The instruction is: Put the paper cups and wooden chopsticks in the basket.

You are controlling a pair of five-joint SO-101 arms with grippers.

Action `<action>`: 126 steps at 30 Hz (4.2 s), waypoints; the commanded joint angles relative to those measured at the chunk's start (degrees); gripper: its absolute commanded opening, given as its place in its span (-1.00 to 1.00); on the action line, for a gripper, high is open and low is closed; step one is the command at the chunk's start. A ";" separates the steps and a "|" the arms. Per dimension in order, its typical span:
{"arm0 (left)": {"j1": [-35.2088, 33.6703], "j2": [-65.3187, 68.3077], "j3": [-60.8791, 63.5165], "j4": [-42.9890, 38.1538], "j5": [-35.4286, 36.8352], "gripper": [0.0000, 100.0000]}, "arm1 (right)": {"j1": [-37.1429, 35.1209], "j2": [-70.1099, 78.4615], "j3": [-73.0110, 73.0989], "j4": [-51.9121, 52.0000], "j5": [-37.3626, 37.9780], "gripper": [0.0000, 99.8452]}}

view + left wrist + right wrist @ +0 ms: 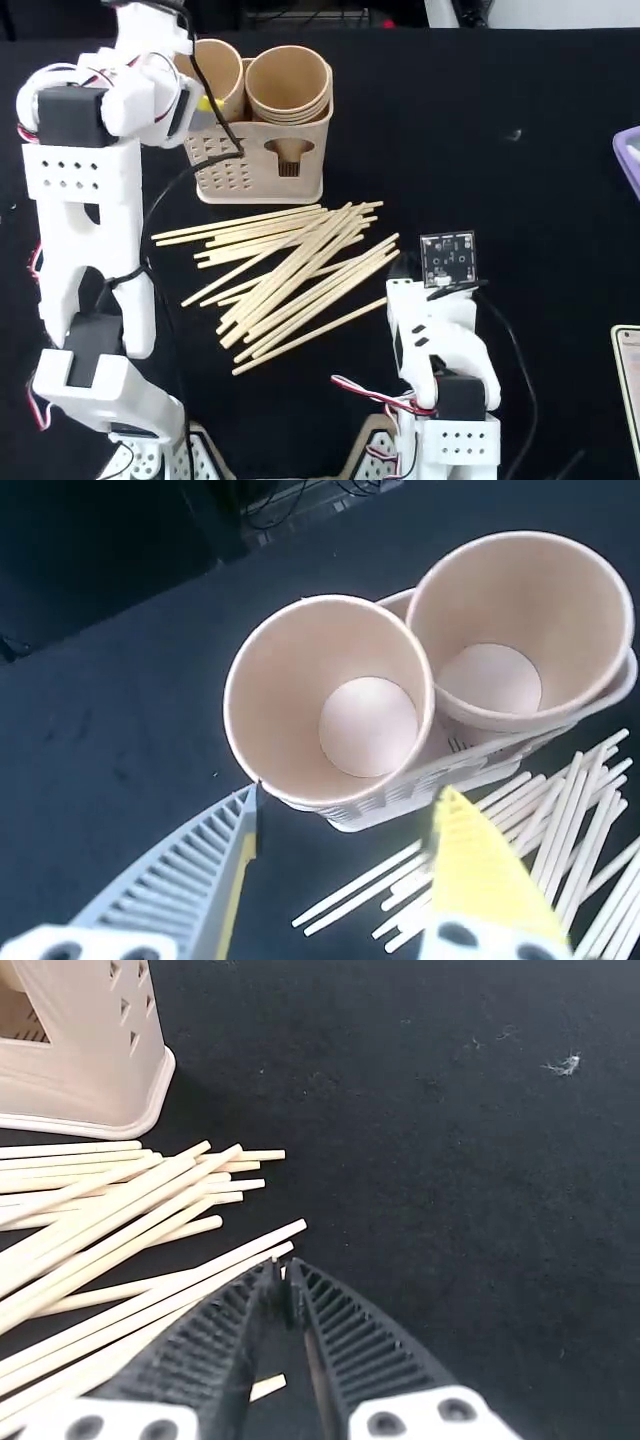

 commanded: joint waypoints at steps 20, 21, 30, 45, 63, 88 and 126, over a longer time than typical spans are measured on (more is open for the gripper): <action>4.35 7.38 1.01 -5.63 -5.19 -0.44 | -0.09 -0.92 -0.31 -1.23 0.53 -0.97; 4.35 7.38 0.92 -5.71 -5.27 -0.49 | -0.09 -0.92 -0.31 -1.23 0.53 -0.97; 4.35 6.77 0.31 -5.71 -5.01 -0.92 | -0.09 -0.92 -0.31 -1.23 0.53 -0.97; 4.26 1.93 -4.44 -5.98 -5.01 -0.94 | -0.09 -0.92 -0.31 -1.23 0.53 -0.97; 8.57 1.85 -19.30 -2.11 -5.19 -0.94 | -0.09 -0.92 -0.31 -1.23 0.53 -0.97; 15.60 9.49 -17.45 -4.75 -4.92 -0.94 | -0.09 -0.92 -0.31 -1.23 0.53 -0.97; 14.02 16.79 -11.12 -14.86 15.47 -0.61 | -0.09 -0.92 -0.31 -1.14 0.53 -0.97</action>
